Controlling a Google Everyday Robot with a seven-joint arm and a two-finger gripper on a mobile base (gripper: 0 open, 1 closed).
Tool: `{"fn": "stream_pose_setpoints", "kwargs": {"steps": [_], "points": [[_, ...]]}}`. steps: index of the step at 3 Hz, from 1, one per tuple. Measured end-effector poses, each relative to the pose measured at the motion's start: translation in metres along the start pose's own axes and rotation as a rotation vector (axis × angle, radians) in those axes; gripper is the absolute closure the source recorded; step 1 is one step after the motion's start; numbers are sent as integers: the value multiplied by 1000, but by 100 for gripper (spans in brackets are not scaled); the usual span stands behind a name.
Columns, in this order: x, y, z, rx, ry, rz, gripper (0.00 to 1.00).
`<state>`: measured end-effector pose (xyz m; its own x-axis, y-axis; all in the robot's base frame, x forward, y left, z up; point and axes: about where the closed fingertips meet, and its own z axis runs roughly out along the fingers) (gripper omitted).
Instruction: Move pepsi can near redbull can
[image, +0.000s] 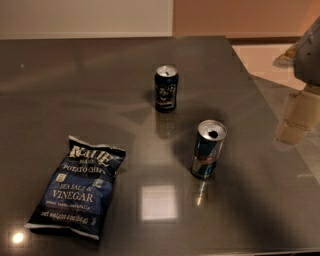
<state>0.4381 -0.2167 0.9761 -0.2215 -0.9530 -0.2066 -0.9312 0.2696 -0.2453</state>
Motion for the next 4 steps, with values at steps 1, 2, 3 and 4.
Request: {"fn": "stream_pose_setpoints", "kwargs": {"steps": [1,2,3,4], "points": [[0,0,0,0,0,0,0],[-6,-7,1,0,-5,-18,0],[-22,-29,13,3,-31,-43,0],[-42,-57,25,-2,-71,-61,0]]}}
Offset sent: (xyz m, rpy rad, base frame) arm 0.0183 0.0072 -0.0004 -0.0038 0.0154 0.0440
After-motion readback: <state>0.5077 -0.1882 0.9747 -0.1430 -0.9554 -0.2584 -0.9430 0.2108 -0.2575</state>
